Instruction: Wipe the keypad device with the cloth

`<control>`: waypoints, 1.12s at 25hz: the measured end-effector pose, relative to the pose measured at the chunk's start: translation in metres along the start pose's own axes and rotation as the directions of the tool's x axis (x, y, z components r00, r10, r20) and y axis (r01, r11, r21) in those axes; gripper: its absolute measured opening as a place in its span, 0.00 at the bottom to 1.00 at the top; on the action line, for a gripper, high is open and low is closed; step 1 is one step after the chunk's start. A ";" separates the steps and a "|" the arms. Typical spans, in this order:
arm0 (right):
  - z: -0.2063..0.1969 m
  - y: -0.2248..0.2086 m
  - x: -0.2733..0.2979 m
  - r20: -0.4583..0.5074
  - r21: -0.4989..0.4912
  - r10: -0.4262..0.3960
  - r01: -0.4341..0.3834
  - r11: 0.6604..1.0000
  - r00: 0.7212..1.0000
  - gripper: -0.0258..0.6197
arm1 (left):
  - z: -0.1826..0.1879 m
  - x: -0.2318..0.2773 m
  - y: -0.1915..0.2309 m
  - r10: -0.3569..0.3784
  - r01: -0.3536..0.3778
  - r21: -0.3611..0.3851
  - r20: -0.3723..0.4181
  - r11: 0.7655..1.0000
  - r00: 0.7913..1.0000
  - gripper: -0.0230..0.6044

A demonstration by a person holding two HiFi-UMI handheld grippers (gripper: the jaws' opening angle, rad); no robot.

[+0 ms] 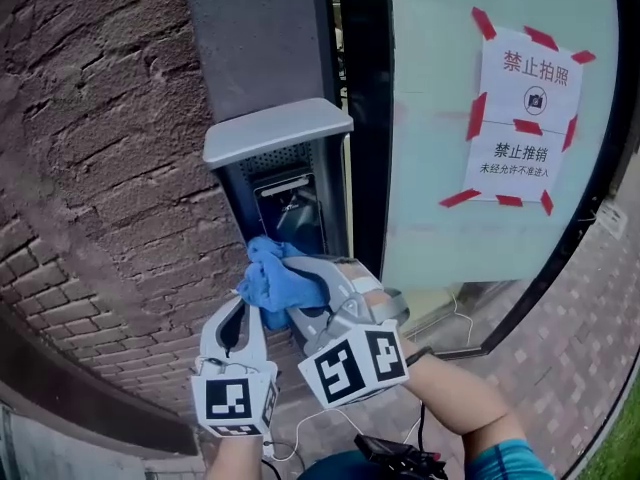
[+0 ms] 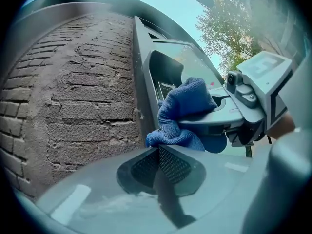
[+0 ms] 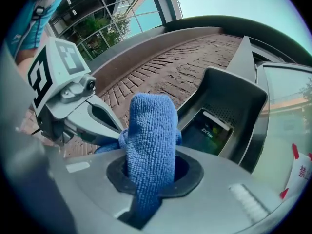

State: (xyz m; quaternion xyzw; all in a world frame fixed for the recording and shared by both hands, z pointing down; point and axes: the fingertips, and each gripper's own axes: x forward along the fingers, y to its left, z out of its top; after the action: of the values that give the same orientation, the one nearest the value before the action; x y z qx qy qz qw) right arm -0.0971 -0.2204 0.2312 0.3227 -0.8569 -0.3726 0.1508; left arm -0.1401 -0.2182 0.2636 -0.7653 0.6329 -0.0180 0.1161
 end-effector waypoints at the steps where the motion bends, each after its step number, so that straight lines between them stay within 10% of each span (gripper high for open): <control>1: 0.001 -0.001 -0.003 0.000 0.003 0.007 -0.007 1.000 1.000 0.11 | -0.001 0.000 -0.001 0.000 0.000 -0.003 -0.003 1.000 1.000 0.05; 12: 0.091 -0.112 -0.029 0.217 -0.022 -0.273 0.285 0.958 0.937 0.11 | 0.022 -0.011 0.012 0.037 -0.037 0.004 0.053 0.999 0.998 0.05; 28: 0.004 -0.031 -0.009 0.045 -0.009 -0.123 0.123 0.992 0.991 0.11 | 0.017 -0.006 -0.004 -0.008 0.008 0.000 0.047 1.000 0.999 0.05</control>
State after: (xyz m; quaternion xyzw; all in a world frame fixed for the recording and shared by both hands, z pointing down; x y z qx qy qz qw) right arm -0.0785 -0.2282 0.2057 0.3658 -0.8364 -0.3931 0.1103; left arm -0.1345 -0.2094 0.2484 -0.7679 0.6271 -0.0002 0.1306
